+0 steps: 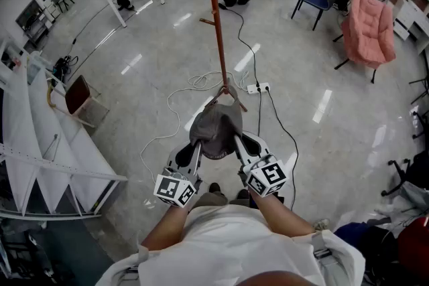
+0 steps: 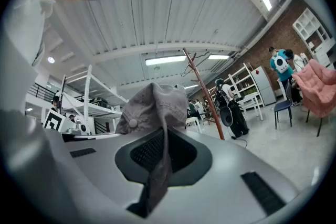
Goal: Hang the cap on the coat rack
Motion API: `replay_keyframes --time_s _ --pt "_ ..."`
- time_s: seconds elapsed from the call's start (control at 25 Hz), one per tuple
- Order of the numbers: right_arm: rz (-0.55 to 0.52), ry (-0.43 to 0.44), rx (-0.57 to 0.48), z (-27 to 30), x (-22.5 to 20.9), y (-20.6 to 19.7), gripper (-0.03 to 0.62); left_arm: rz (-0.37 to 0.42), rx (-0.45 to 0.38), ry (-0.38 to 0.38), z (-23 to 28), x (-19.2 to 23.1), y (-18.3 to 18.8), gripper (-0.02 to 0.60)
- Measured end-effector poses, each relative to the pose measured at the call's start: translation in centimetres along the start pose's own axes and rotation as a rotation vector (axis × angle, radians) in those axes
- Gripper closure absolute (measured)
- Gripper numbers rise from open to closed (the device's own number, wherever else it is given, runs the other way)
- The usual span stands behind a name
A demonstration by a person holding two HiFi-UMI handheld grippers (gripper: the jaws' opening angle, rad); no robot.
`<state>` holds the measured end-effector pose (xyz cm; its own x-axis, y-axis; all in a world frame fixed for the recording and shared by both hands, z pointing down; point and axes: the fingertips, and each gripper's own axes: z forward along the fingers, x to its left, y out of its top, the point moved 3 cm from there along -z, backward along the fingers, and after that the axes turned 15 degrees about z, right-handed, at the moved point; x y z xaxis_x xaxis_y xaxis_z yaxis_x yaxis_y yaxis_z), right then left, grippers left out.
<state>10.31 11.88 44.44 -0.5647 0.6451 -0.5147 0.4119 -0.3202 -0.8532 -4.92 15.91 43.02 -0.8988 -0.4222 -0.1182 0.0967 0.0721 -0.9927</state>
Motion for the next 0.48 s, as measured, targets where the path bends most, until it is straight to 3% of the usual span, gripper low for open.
replay_keyframes --time_s 0.48 --pt "-0.030 -0.038 0.009 2.2 3.3 -0.5 0.566 -0.045 -0.051 -0.041 -1.5 3.7 0.8 0.551"
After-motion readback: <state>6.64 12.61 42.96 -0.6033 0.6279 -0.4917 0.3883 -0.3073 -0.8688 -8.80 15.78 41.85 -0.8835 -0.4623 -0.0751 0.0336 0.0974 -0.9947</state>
